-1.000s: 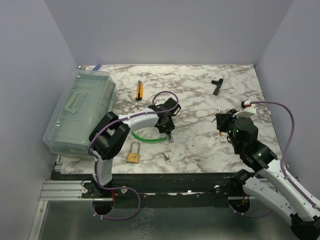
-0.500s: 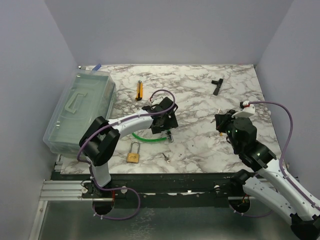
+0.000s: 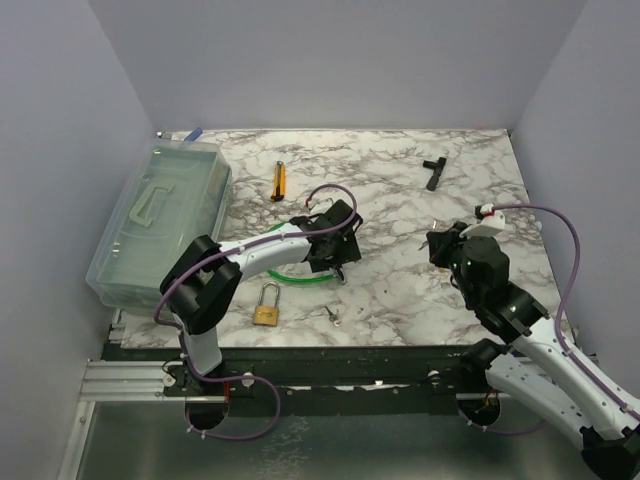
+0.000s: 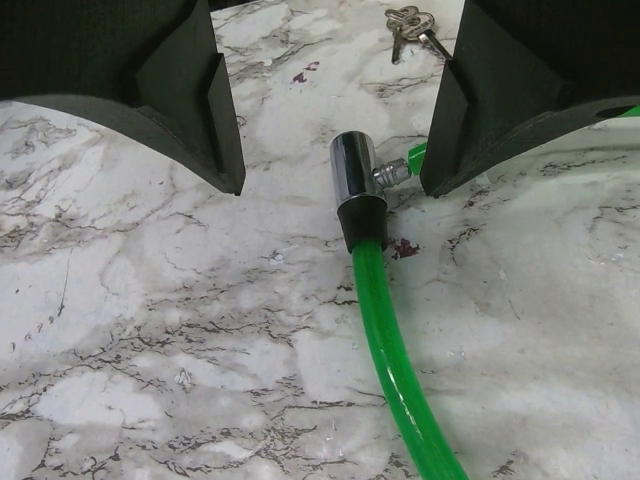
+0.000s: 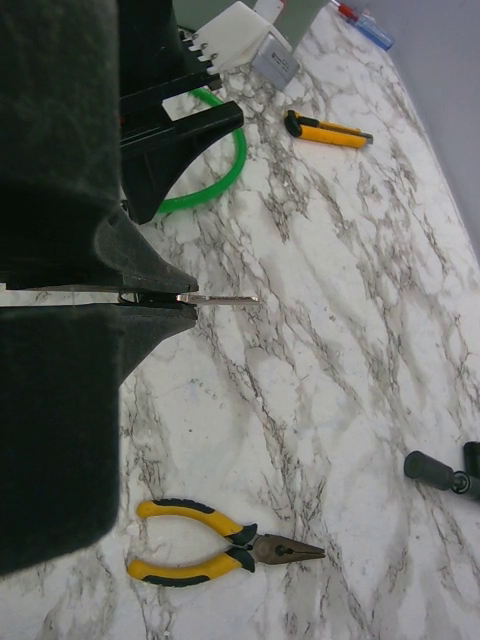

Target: Unlock with the key

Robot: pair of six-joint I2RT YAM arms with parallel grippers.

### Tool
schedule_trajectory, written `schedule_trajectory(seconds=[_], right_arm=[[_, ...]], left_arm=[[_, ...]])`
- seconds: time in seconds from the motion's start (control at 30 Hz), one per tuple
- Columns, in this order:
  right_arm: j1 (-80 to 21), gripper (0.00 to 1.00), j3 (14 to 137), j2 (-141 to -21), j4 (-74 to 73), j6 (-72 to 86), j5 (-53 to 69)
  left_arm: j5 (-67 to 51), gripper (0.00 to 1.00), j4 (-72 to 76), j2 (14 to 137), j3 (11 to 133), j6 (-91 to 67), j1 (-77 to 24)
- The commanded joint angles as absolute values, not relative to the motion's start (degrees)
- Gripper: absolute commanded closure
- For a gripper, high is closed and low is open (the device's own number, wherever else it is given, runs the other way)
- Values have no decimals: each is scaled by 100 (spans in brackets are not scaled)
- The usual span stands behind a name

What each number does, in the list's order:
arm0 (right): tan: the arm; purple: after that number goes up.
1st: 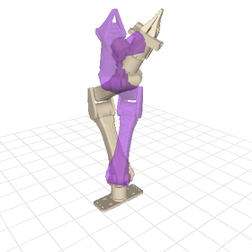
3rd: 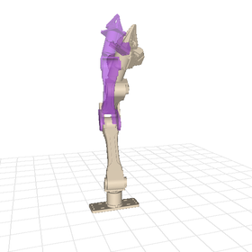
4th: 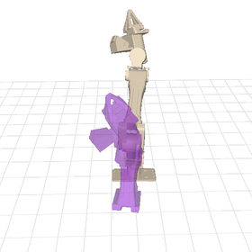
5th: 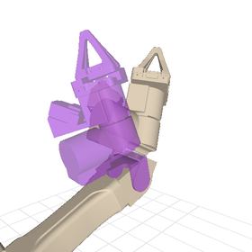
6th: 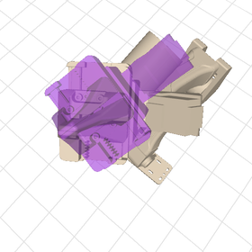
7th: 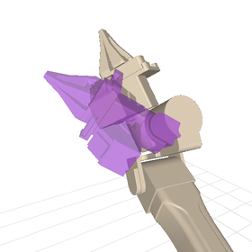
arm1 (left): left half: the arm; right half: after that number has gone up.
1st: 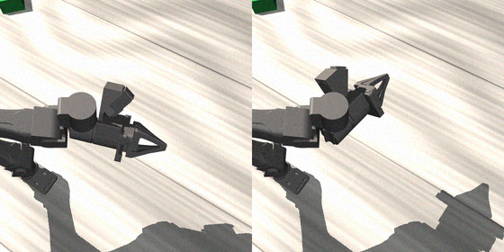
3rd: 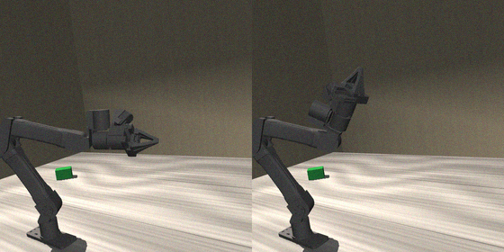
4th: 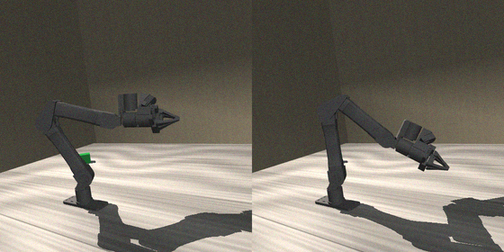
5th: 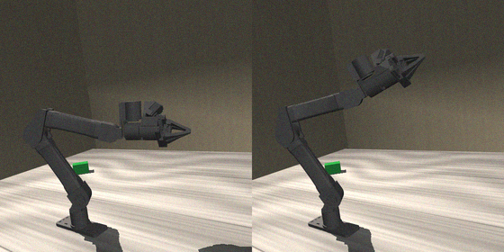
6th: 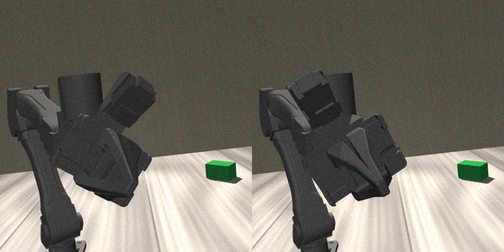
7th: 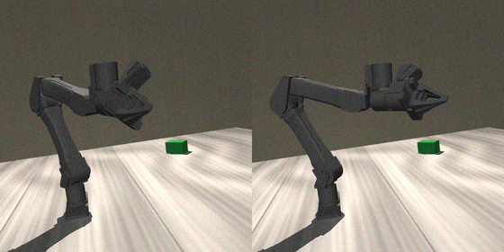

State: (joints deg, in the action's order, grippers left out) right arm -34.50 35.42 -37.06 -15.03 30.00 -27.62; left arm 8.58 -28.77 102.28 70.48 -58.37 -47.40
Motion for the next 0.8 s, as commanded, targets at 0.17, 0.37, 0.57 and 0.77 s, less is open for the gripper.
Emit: schedule_trajectory(seconds=[0.17,0.37,0.57,0.77], right_arm=[[-3428,100,3391,-3613,-1345,3015,-2716],[-3433,100,3376,-3584,-1353,3015,-2696],[-3427,100,3339,-3560,-1354,3043,-2668],[-3436,99,3328,-3551,-1362,3067,-2653]], left_arm=[[1028,26,-2867,10561,7116,-5964,-4836],[998,29,-2862,10765,7221,-5932,-4843],[1050,40,-2865,10925,7300,-5907,-4847],[1111,54,-2873,11060,7389,-5775,-4844]])
